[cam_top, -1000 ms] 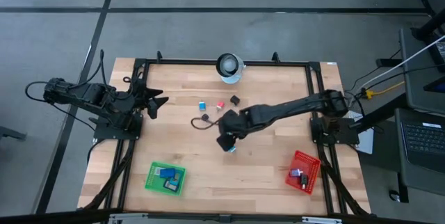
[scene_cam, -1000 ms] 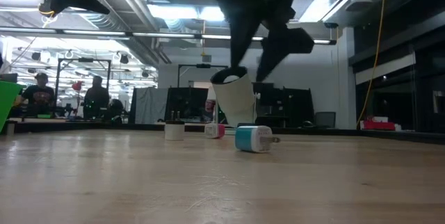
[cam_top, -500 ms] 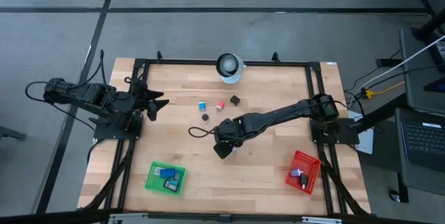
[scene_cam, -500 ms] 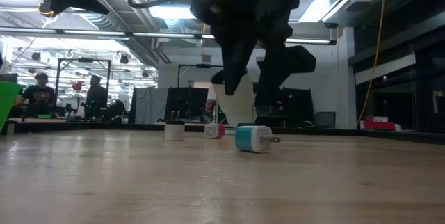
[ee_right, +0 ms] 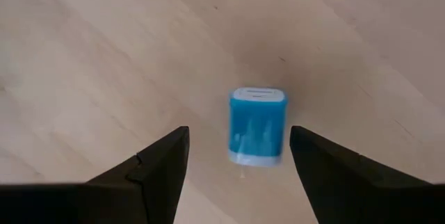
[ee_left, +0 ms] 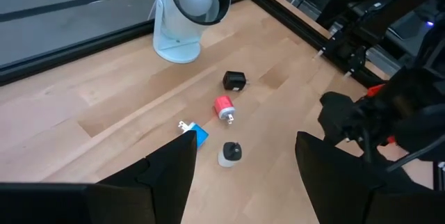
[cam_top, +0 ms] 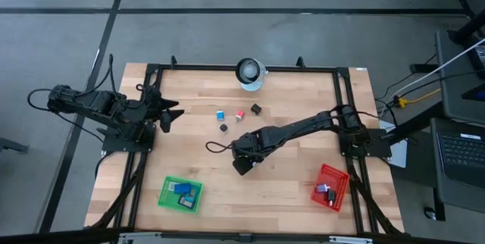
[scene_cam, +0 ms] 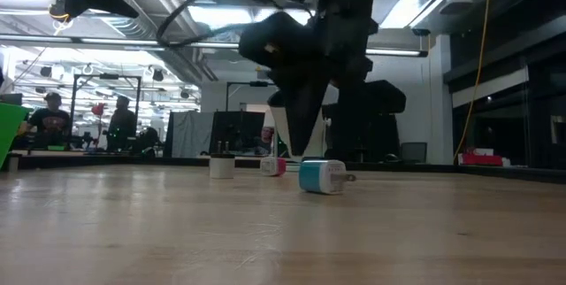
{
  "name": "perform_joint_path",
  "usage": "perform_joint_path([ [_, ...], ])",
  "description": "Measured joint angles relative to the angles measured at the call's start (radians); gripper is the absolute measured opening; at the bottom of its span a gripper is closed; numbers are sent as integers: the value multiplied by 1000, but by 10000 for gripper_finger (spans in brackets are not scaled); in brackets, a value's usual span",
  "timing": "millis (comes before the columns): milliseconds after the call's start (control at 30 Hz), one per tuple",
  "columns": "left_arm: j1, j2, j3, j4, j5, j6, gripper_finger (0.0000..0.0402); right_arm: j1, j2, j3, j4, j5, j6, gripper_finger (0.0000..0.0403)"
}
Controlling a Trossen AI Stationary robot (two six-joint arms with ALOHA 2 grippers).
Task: Pick & Place Office items
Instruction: Put the bottom light blue charger adapter into the red bin
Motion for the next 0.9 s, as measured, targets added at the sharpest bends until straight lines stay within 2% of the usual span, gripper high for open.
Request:
perform_joint_path([
  [267,0,0,0,0,0,0,239,-9,32,-2,1,23,4,225],
  [567,0,0,0,-6,0,0,239,-16,79,2,3,-12,-16,201],
  [633,0,0,0,-10,-1,0,239,-23,80,2,1,-16,-20,187],
  [767,0,0,0,-22,-2,0,239,-37,74,0,5,-9,-23,126],
  [900,0,0,0,-22,-3,0,239,-69,64,-3,106,13,-50,128],
])
